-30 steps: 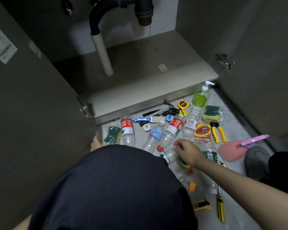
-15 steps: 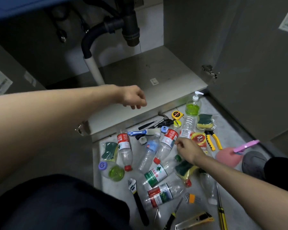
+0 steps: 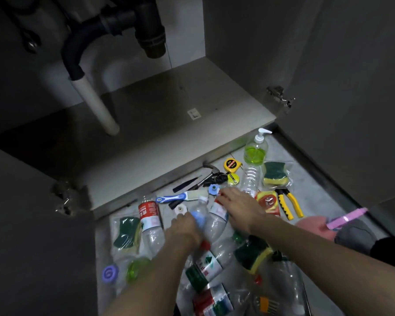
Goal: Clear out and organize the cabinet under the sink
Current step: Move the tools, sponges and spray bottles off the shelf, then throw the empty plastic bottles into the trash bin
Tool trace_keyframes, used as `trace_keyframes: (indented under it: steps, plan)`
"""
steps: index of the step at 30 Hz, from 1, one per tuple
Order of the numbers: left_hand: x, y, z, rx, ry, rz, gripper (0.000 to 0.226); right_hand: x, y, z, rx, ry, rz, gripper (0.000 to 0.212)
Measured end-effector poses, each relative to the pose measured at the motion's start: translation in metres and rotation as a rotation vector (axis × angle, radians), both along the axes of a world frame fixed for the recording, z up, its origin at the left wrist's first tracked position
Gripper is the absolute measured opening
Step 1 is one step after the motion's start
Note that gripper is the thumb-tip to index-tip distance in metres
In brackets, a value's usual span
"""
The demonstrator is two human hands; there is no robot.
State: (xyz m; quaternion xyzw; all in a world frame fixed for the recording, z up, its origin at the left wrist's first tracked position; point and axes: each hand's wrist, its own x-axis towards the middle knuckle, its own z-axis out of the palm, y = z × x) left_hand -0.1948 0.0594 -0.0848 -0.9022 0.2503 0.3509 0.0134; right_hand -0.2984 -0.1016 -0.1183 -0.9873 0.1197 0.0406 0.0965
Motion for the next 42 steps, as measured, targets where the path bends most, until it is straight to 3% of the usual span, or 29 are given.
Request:
trace_keyframes:
  steps: [5,9,15,21,25,33,37,42]
  plan:
    - [-0.008,0.013,-0.039,-0.05,0.046,0.09,0.057,0.02,-0.011,-0.022,-0.111,0.171,0.172,0.076]
    - [-0.002,0.017,-0.053,-0.107,0.064,0.139,0.052,0.022,-0.014,-0.036,-0.069,0.232,0.182,0.089]
    - [-0.003,0.024,-0.061,-0.132,0.078,0.163,0.058,0.02,-0.006,-0.062,-0.117,0.136,0.189,0.085]
    - [-0.003,0.022,-0.048,-0.146,0.063,0.209,0.054,0.016,0.0,-0.05,-0.158,0.075,0.171,0.075]
    - [0.003,0.025,-0.029,-0.142,0.086,0.211,0.059,0.005,0.003,-0.026,-0.185,-0.009,0.17,0.073]
    - [0.016,0.034,0.041,-0.165,0.113,0.132,0.057,-0.023,-0.011,0.064,-0.264,0.04,0.12,0.076]
    - [0.009,0.034,0.097,-0.302,0.06,0.088,0.044,-0.04,-0.032,0.124,-0.348,0.007,0.019,0.06]
    - [-0.012,0.023,0.175,-0.588,0.063,0.091,0.063,-0.054,-0.06,0.213,-0.404,-0.033,-0.173,0.045]
